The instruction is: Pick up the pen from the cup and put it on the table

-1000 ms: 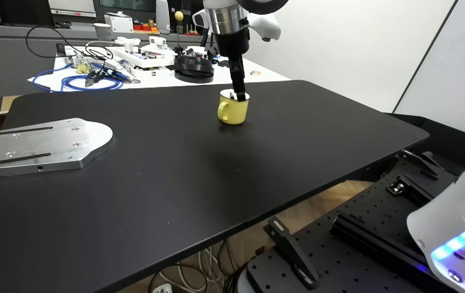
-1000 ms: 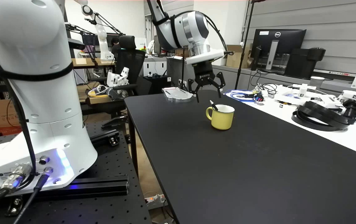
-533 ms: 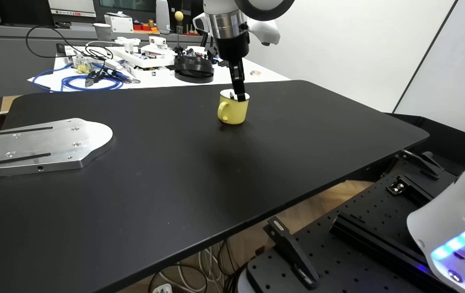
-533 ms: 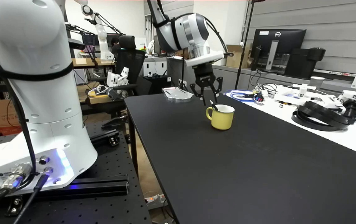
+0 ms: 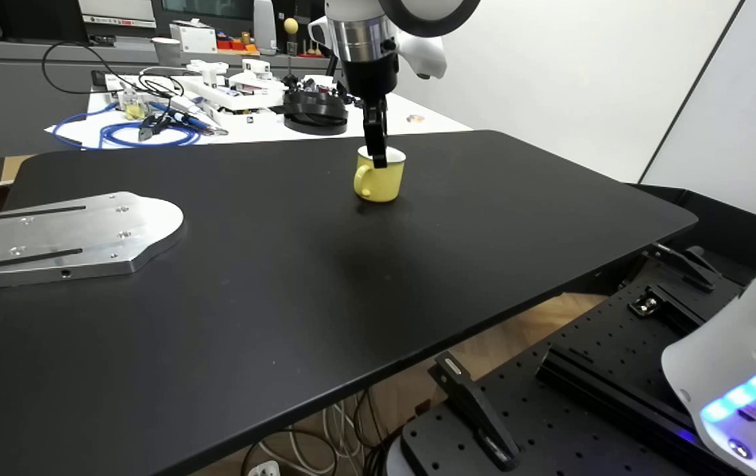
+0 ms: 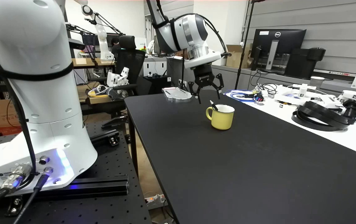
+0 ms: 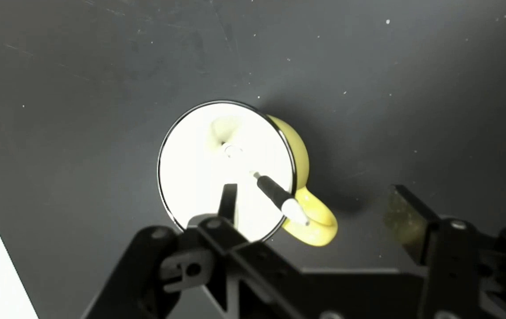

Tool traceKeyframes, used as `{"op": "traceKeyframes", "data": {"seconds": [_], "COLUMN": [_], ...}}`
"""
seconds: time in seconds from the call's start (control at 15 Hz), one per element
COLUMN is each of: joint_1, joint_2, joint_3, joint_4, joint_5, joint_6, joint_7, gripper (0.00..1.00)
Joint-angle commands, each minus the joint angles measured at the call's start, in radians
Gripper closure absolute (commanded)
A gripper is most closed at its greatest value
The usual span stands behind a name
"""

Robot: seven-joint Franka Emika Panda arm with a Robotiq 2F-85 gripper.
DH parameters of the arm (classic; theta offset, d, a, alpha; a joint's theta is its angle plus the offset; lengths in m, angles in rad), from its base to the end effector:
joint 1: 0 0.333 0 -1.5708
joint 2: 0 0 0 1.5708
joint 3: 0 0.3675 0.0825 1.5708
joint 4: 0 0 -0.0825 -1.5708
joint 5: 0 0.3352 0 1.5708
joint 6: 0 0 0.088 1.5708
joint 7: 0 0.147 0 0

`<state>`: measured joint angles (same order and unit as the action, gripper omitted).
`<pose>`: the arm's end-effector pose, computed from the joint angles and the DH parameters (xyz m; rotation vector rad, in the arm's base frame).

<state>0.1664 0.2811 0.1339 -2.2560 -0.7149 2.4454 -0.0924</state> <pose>0.5014 0.1360 0.2842 2.4306 1.2726 -0.0469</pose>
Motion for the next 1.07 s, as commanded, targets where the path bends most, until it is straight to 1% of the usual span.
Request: {"op": "traceKeyframes", "data": {"seconds": [0.0,0.07,0.13,0.27,0.53,0.8,0.87,0.93,1.0], "joint_1": [0.019,0.020,0.022,0.023,0.020,0.017,0.016,0.013,0.010], "joint_2": [0.004,0.005,0.006,0.005,0.004,0.000,-0.001,-0.005,-0.010], "joint_3": [-0.022,-0.024,-0.027,-0.033,-0.041,-0.046,-0.046,-0.042,-0.041], "joint_4": [-0.007,-0.006,-0.008,-0.010,-0.015,-0.023,-0.023,-0.018,-0.014], "joint_5": [-0.041,-0.052,-0.058,-0.074,-0.092,-0.094,-0.087,-0.070,-0.057], "joint_6": [0.042,0.044,0.048,0.055,0.063,0.066,0.060,0.049,0.043], "joint_7": [0.075,0.082,0.092,0.107,0.125,0.136,0.136,0.129,0.120], "gripper": [0.33,0.29,0.29,0.42,0.71,0.97,1.00,1.00,0.96]}}
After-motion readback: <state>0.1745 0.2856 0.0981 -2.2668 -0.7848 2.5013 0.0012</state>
